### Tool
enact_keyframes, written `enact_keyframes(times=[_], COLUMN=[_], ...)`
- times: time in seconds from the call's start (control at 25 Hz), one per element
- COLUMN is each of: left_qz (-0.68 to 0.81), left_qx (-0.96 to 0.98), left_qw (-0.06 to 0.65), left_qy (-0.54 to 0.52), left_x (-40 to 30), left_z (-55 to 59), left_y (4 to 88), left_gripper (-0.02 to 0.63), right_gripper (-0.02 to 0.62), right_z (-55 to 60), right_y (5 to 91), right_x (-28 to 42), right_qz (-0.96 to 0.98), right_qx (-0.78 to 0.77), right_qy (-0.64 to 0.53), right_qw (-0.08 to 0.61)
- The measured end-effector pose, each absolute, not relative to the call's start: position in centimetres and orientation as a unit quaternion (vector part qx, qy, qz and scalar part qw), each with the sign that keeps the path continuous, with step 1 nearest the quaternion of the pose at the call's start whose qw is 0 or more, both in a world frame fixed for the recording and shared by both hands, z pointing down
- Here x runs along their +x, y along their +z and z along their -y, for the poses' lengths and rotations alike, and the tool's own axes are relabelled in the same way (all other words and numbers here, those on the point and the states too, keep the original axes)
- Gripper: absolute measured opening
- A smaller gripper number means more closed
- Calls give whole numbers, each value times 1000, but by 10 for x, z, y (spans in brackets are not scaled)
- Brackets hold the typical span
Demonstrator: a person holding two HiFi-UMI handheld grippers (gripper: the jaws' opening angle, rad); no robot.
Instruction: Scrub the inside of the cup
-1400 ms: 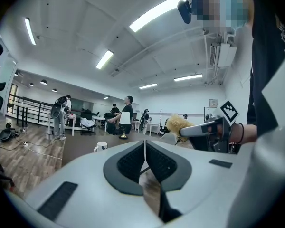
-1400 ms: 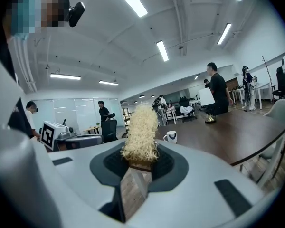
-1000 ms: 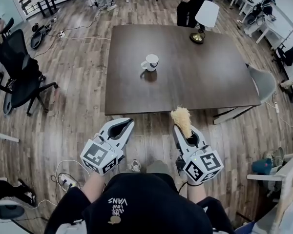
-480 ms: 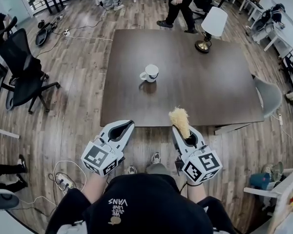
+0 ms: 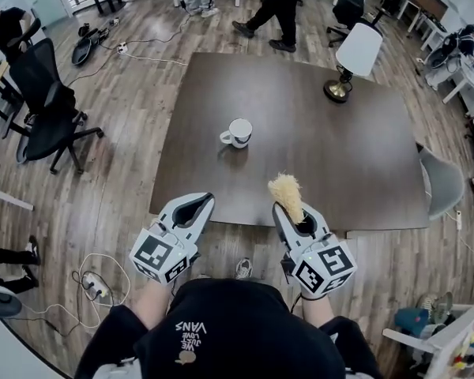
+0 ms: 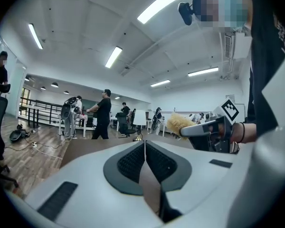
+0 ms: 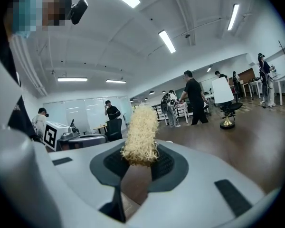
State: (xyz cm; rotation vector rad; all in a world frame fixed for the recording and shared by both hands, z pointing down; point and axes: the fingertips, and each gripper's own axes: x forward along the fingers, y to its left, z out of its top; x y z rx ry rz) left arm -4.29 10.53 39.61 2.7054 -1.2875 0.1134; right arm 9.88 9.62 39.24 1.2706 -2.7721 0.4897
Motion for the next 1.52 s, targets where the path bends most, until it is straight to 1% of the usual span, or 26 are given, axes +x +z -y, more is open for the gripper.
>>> enact_keyframes(times=[0.2,0.48,1.24,1.52], left_qz=[449,454,389,356], left_qx=[890,887,919,932], left_qw=[71,73,59,54], left_qy=[38,35,33,40], left_x=[-33,-35,-74,-83], left_z=[-90,-65,48,72], left_y=[400,404,399,403], left_gripper=[20,20,19,18], right_gripper=[94,94,94,94], right_z=[-75,-48,44,60], right_y=[397,404,393,401], right_x=[108,104,62,52], right_qz=[907,911,883,870], right_qx=[390,379,441,464], right_qy=[157,160,159,167], right_qw=[32,36,25,30])
